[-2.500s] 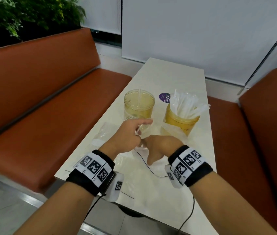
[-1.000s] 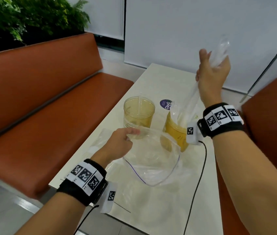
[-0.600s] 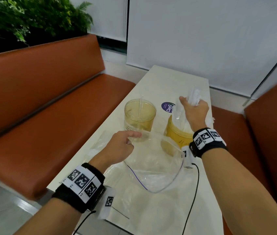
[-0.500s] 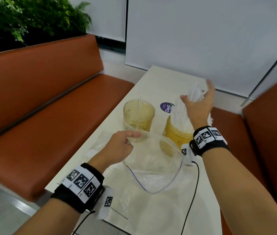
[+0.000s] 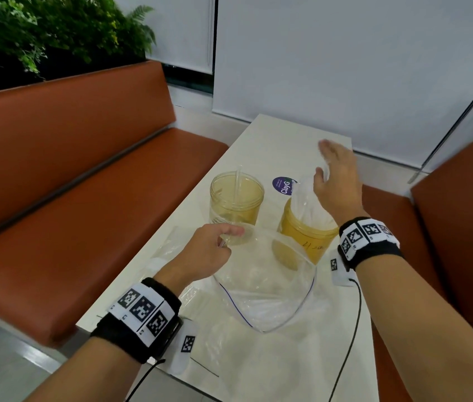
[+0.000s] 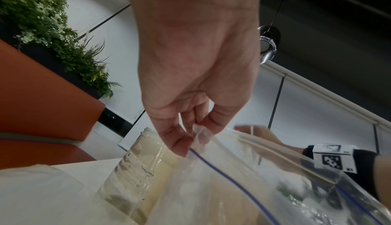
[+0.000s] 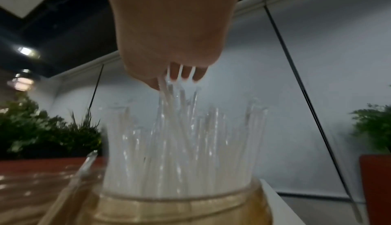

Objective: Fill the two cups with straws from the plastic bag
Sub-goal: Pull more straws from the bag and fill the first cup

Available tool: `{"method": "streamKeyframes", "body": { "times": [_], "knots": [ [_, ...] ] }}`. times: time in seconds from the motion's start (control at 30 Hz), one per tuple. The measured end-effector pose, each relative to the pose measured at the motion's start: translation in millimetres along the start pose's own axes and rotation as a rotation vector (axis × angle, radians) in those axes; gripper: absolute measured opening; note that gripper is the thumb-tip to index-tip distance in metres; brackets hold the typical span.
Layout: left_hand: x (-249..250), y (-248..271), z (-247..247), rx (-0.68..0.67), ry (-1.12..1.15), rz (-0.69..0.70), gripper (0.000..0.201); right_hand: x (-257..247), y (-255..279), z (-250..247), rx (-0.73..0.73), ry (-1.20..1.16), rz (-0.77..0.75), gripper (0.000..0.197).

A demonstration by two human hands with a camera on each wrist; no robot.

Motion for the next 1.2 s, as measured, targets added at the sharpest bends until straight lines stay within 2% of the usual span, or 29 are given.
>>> {"method": "streamKeyframes", "body": {
  "times": [0.07,0.1,0.13,0.17,0.23,0.27,0.3,0.33,0.37,0.4,0.43,0.47,0.5,0.53,0.6,0.67,0.73,0.8,0.87,0.9,0.97,1.0,1.1,1.2],
  "knots": [
    [-2,0,0,-0.007,-0.013,0.008,0.06,3,7,11,-0.245,0.056,-0.01,0.04],
    [-2,0,0,-0.015,-0.026,0.014,0.06,7,12,17,-0.331,0.05,0.018,0.041],
    [-1,1,0,-0.02,-0.037,0.024,0.06,8,17,18,-0.343,0.014,0.052,0.047],
    [-1,1,0,-0.024,-0.045,0.033,0.059,9,19,18,-0.292,-0.036,0.069,0.055],
    [1,2,1,-0.03,-0.05,0.043,0.059,11,17,10,-0.058,-0.087,0.062,0.061],
    [2,2,2,-0.035,-0.048,0.042,0.059,10,17,5,0.029,-0.071,0.038,0.058],
    [3,2,2,-0.038,-0.044,0.04,0.059,10,16,6,0.044,-0.042,-0.001,0.053],
    [3,2,3,-0.041,-0.042,0.04,0.059,10,16,9,-0.029,-0.004,-0.032,0.048],
    [4,3,4,-0.045,-0.043,0.039,0.059,10,18,16,-0.166,0.011,-0.043,0.047],
    [3,3,4,-0.048,-0.04,0.035,0.059,10,21,22,-0.305,0.013,-0.024,0.055],
    [3,4,4,-0.054,-0.037,0.03,0.06,12,23,26,-0.364,0.002,0.006,0.07],
    [3,5,4,-0.059,-0.032,0.028,0.06,11,24,26,-0.348,-0.005,0.03,0.082],
    [4,7,4,-0.063,-0.032,0.033,0.06,8,23,22,-0.272,-0.006,0.037,0.082],
    [5,9,4,-0.068,-0.037,0.043,0.06,0,20,10,-0.168,-0.011,0.034,0.073],
    [6,12,4,-0.075,-0.051,0.054,0.062,-24,15,-16,-0.025,-0.204,-0.012,0.05],
    [6,13,4,-0.072,-0.059,0.05,0.065,-61,18,-49,-0.054,-0.493,-0.096,0.035],
    [8,13,4,-0.054,-0.063,0.063,0.066,-94,29,-73,-0.236,-0.66,-0.14,0.03],
    [10,12,4,-0.031,-0.067,0.077,0.064,-118,49,-82,-0.621,-0.648,-0.126,0.028],
    [10,13,4,-0.016,-0.071,0.086,0.062,-132,76,-70,-1.059,-0.442,-0.162,0.016],
    [11,13,4,-0.012,-0.068,0.092,0.062,-135,90,-60,-1.189,-0.244,-0.232,0.015],
    [9,15,4,-0.017,-0.064,0.101,0.061,-136,117,-34,-1.283,0.183,-0.35,0.045],
    [7,16,5,-0.021,-0.063,0.103,0.062,-135,131,-23,-1.291,0.296,-0.373,0.06],
    [3,18,6,-0.023,-0.05,0.108,0.062,-125,162,4,-1.351,0.266,-0.342,0.082],
    [-4,20,6,-0.029,-0.043,0.104,0.06,-112,177,22,-1.377,0.139,-0.267,0.085]
  ]
}}
Point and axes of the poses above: each hand's wrist, its own y-axis away from the middle knuckle, its own z-axis out of the palm, x = y × z, the point moved 2 cm from there along -y, towards the middle knuckle, and after that the axes turned 11 degrees about y, right-handed, at the moved point
